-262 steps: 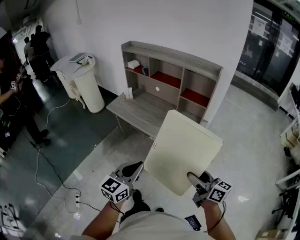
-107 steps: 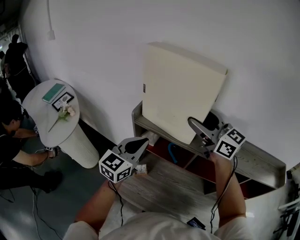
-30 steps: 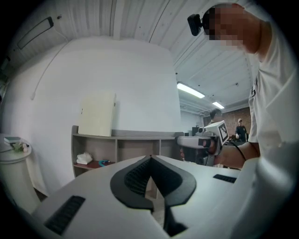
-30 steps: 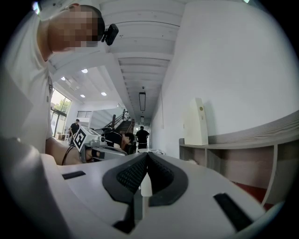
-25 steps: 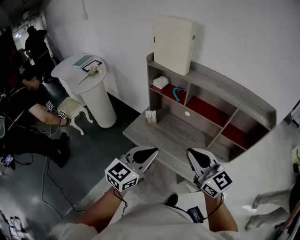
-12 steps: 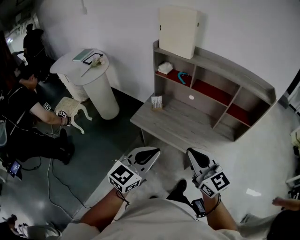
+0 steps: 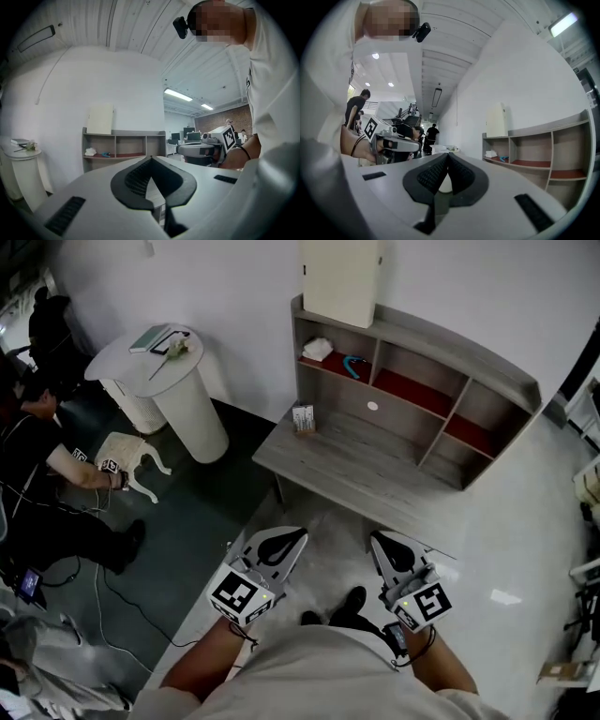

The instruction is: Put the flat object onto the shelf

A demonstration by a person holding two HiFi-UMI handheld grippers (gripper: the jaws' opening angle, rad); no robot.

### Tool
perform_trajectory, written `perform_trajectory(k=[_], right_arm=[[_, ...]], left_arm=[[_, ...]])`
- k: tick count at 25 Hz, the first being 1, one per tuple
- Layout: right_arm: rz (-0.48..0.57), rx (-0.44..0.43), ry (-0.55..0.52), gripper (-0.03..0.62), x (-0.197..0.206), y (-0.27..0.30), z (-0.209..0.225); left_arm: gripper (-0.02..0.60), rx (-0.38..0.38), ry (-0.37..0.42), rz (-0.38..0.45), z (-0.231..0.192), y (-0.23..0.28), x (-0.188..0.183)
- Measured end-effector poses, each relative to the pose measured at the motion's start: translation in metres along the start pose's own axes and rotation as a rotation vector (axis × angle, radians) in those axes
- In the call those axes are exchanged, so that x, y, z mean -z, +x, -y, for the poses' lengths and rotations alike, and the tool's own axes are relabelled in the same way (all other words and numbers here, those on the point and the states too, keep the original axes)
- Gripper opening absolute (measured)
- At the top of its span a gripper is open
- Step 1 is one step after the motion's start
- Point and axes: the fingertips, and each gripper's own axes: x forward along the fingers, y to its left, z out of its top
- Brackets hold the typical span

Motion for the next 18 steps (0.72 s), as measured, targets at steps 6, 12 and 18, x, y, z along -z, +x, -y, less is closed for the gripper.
perform_trajectory(k=[6,12,18], right_arm=[[-0.003,0.015,-0.019,0.020,0.002,-0.012,-0.011],[-0.021,0.009,-0.014,0.020,0.001,-0.018,-0.016],[-0.025,0.008,-0.023,0.019,-0.002,-0.022,-0.017]], left_arm=[[0.012,-0.005,-0.016,0.015,0.008,-0.004,0.004],[0.014,-0.022,-0.034,0.024,0.010,-0.007,0.004],[0.012,-0.028,-0.039,0.030,0.014,-0.013,0.003]])
